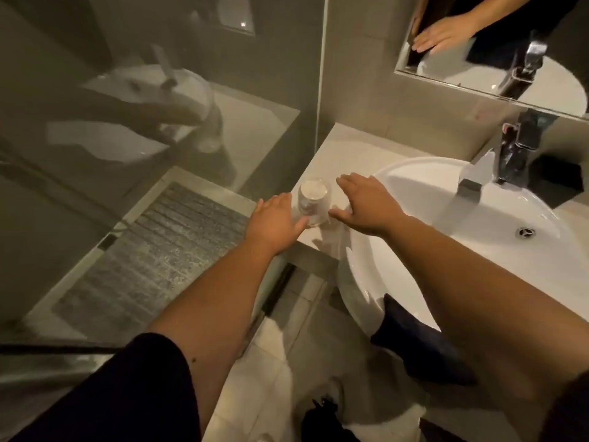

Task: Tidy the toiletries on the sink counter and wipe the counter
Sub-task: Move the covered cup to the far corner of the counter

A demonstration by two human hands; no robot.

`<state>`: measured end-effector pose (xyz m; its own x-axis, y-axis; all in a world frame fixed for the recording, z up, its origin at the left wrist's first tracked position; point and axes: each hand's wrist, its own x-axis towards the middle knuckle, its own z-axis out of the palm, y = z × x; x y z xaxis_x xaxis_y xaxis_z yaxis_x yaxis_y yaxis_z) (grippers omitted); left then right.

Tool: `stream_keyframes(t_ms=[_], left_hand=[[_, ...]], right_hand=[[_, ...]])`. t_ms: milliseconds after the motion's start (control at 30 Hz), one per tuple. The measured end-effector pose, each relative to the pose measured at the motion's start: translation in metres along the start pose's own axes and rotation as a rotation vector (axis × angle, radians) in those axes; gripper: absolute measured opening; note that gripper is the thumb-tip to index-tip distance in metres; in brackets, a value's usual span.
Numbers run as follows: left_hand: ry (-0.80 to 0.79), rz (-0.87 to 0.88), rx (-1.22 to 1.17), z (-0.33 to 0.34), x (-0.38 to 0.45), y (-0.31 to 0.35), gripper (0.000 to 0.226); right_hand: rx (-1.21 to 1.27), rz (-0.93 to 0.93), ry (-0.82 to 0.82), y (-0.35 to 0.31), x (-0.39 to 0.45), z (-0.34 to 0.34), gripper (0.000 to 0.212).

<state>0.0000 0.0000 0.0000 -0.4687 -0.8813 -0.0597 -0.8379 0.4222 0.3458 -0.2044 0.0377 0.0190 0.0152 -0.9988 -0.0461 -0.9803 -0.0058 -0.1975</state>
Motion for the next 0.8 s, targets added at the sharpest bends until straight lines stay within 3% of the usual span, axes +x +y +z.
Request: stream_keyframes(t_ms=[233, 333, 567, 800], left_hand=[[-0.106, -0.096, -0.225, 0.013, 0.04, 0.003, 0.07], [-0.129, -0.102, -0.391, 0.022, 0.05, -0.002, 0.066], [-0.121, -0.074, -0.554, 0.009, 0.062, 0.0, 0.062], [-0.192, 0.183, -0.511, -0.042, 0.075, 0.044, 0.06]], right_hand=[[0.064, -0.076, -0.219, 0.02, 0.059, 0.015, 0.08], [0.132, -0.095, -0.281, 0.019, 0.069, 0.026, 0.072], [0.424, -0.012, -0.164, 0.018, 0.06, 0.014, 0.066], [0.532, 0.126, 0.052, 0.021, 0.011, -0.045, 0.059]])
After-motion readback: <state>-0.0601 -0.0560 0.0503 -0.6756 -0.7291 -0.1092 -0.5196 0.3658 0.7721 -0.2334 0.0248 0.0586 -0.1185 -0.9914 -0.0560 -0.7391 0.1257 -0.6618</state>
